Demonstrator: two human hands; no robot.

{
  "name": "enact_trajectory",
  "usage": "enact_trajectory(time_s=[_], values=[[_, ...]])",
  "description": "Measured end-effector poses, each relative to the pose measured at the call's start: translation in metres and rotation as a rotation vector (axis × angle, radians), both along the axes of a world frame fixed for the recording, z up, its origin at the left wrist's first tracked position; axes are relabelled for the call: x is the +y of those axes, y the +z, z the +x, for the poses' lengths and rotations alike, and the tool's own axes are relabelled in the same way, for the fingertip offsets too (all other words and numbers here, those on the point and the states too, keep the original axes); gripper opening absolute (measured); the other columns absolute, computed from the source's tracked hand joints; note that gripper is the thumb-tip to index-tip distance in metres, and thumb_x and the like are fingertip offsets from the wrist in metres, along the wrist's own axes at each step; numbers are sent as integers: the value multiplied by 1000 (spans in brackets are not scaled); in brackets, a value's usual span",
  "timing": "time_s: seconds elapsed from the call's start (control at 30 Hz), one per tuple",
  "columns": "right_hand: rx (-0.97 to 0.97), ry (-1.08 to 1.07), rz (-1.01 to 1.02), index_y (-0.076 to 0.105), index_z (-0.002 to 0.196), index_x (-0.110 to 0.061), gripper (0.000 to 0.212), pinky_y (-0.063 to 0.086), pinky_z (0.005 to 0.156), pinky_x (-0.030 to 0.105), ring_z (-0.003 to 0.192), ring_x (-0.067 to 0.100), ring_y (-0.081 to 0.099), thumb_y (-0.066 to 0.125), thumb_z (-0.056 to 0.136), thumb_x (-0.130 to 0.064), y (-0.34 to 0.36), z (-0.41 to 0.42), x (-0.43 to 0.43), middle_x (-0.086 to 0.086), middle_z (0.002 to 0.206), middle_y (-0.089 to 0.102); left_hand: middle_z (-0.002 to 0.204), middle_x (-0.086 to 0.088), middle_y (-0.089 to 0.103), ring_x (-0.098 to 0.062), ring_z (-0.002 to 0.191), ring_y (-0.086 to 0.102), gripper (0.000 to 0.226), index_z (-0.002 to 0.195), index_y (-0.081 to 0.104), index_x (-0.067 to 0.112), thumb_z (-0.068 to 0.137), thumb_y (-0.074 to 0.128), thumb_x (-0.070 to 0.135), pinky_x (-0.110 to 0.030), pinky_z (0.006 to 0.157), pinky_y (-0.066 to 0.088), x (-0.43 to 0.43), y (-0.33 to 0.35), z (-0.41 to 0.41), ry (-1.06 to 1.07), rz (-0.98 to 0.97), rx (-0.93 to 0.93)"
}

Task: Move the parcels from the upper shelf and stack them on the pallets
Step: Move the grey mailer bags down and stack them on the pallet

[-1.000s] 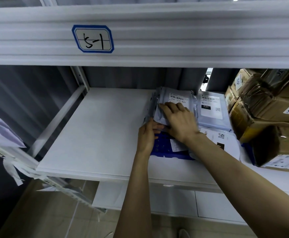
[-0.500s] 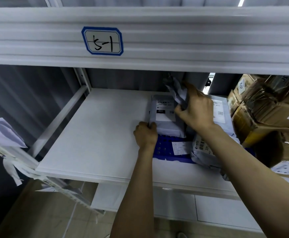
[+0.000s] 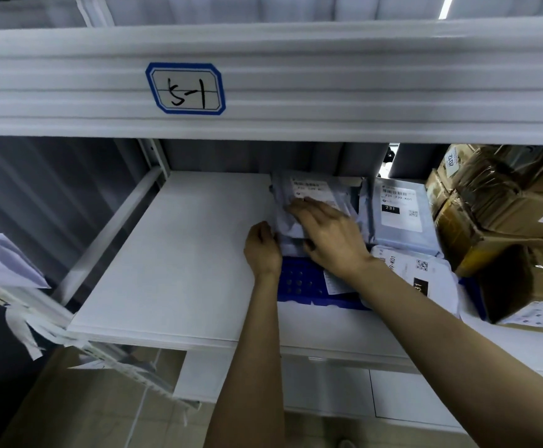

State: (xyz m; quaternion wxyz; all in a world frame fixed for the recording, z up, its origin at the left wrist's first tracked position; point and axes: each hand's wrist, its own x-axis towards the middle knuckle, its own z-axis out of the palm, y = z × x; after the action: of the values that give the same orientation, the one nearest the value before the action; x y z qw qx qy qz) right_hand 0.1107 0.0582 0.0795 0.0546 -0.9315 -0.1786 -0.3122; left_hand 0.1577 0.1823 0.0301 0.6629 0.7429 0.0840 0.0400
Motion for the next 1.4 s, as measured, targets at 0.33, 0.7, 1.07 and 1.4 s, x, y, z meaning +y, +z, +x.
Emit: enact_trajectory(time_s=[0.33,0.7,1.07,1.4], values=[[187,-196,313,51,136,-14,69,34,110,46,135,29,42,48,85,-61,-7,-1,-11,11,143,49,126,-3,62,-16,111,60,37,133,53,11,96,53,16,-24,91,52,2,18,5,-204,-141,-113],[535,-422,1062,55,103,-3,22,52,82,49,87,37,63,51,93,-22,6,21,-31,18,94,66,144,-8,48,-21,125,50,46,144,41,9,98,50,10,-37,109,40,-12,36,25,-309,58,-82],[387,-398,884,63,88,2,21,47,70,38,72,31,58,48,95,-11,8,12,-48,20,79,65,135,-13,55,-22,114,54,38,135,50,3,103,39,18,-12,90,37,-15,40,28,-196,376,-84],[679,-956,634,22,148,-6,119,28,111,54,139,43,26,69,63,-74,14,-9,-107,24,154,21,132,-13,53,-27,125,38,35,130,53,7,97,48,19,-30,101,36,-52,66,-8,-104,616,-365]])
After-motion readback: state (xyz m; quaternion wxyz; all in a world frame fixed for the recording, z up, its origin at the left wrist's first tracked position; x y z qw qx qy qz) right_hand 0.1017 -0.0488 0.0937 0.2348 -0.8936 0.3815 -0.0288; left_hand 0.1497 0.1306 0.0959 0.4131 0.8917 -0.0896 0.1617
